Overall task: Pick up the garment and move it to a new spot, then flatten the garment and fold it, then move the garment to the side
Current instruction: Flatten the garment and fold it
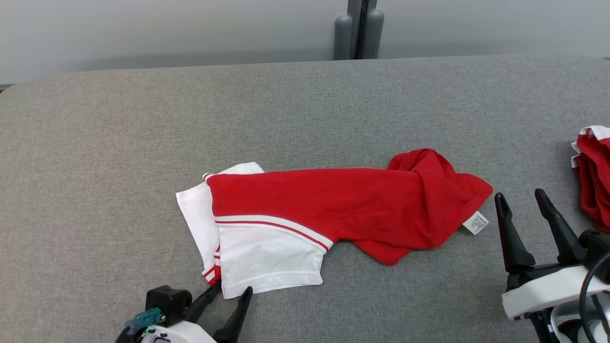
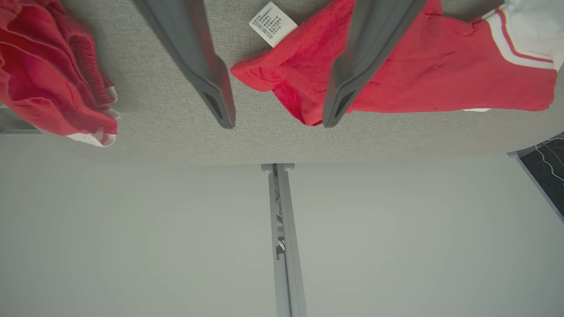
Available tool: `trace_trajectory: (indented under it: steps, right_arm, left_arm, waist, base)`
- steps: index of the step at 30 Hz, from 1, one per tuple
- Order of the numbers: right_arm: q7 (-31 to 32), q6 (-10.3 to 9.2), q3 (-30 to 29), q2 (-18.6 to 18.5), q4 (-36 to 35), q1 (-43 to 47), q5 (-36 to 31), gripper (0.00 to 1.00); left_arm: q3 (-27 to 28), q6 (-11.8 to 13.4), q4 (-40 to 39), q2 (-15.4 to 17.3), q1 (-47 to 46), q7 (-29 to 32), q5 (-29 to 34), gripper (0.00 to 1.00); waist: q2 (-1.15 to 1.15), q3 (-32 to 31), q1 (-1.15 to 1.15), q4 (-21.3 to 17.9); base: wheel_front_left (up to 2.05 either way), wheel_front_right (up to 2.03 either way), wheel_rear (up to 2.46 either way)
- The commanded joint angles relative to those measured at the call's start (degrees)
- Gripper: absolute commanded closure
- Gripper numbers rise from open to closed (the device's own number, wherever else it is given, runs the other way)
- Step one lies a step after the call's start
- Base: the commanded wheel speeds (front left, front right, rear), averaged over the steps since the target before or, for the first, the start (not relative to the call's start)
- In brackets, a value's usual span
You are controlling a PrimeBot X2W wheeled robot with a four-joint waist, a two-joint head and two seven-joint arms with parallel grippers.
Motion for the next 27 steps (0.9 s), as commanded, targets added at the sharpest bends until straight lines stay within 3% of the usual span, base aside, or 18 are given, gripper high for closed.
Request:
trace_trajectory:
  steps: [1,4,7,8,19,27]
  right_arm:
    - [-0.3,0.01,-0.08,-0.13,0.01,-0.76,-0.12,0.0]
    - [-0.5,0.01,-0.12,-0.06,0.27,-0.94,-0.11,0.0]
    - [-0.77,0.01,-0.31,-0.11,0.74,-1.06,-0.09,0.0]
    - [-0.82,0.01,-0.41,-0.17,0.96,-1.17,-0.05,0.0]
    - [-1.22,0.01,-1.99,-2.75,8.26,-5.81,1.14,0.0]
    - [-2.18,0.01,-1.86,-4.94,15.99,-12.2,2.77,0.0]
  left_arm:
    - [0.11,-0.44,0.34,0.37,-1.24,-0.38,-0.06,0.0]
    - [-0.45,-0.66,0.53,0.37,-1.71,-0.25,-0.48,0.0]
    - [-0.85,-1.0,0.15,0.89,-1.95,0.03,-0.58,0.82]
    - [-1.03,-1.04,-0.02,0.89,-1.89,0.32,-0.89,1.0]
    - [-1.59,-0.69,-3.07,2.22,-3.37,0.97,-0.05,1.0]
    - [-2.4,-0.94,-4.01,2.35,-6.84,0.56,1.17,1.0]
  waist:
    - [0.0,0.19,0.0,-0.1]
    - [0.0,0.49,0.0,-0.24]
    - [0.0,0.71,0.0,-0.33]
    - [0.0,0.82,0.0,-0.33]
    - [0.0,4.02,0.0,0.74]
    - [0.0,9.95,0.0,2.58]
  base:
    - [0.0,0.0,0.0]
    - [0.0,0.0,0.0]
    - [0.0,0.0,0.0]
    - [0.0,0.0,0.0]
    - [0.0,0.0,0.0]
    - [0.0,0.0,0.0]
